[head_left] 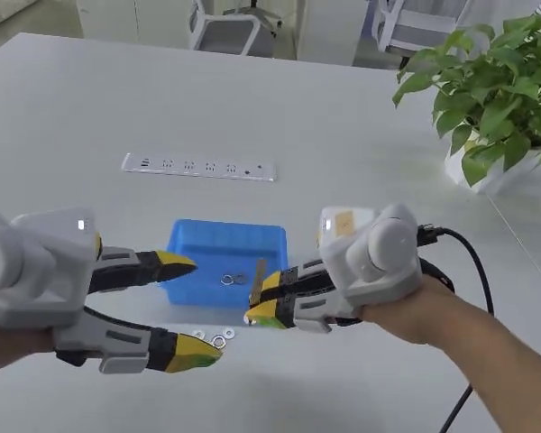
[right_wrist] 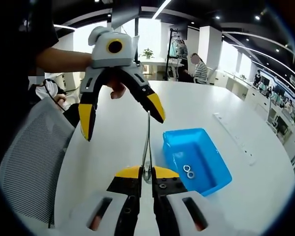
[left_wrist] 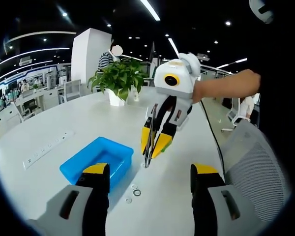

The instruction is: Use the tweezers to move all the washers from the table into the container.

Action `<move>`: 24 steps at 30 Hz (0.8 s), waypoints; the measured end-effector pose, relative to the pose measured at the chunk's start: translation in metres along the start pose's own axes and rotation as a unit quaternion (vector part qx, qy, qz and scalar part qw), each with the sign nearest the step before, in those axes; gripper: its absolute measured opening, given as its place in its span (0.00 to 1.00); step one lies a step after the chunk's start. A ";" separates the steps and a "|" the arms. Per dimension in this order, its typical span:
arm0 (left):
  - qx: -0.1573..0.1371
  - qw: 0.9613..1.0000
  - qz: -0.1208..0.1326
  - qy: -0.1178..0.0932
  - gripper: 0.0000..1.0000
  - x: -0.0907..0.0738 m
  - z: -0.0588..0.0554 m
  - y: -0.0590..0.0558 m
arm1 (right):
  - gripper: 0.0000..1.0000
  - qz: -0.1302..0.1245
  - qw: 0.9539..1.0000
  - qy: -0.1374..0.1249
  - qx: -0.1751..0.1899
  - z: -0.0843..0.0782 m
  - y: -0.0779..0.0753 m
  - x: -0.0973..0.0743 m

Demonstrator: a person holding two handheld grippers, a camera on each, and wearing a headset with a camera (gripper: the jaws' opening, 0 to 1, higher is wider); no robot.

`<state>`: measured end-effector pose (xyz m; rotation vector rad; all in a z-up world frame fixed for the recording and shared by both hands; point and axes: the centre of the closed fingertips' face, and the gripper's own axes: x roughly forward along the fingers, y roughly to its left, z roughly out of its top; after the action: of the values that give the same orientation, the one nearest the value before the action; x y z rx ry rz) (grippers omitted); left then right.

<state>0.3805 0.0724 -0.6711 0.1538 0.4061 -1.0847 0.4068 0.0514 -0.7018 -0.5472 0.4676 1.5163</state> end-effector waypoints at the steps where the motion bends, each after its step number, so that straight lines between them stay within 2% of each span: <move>1: -0.004 1.000 0.002 -0.001 0.74 0.000 0.000 0.000 | 0.08 0.000 1.000 0.000 -0.001 0.001 -0.001 0.000; 9: -0.005 1.000 0.015 -0.007 0.81 -0.005 0.001 0.005 | 0.08 0.001 1.000 -0.006 -0.004 0.010 -0.011 0.000; 24: -0.026 0.999 0.045 -0.014 0.96 -0.020 0.000 0.012 | 0.08 -0.004 1.000 -0.014 -0.024 0.016 -0.042 0.009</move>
<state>0.3833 0.0946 -0.6638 0.1099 0.3982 -0.9864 0.4484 0.0693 -0.6929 -0.5647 0.4069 1.5285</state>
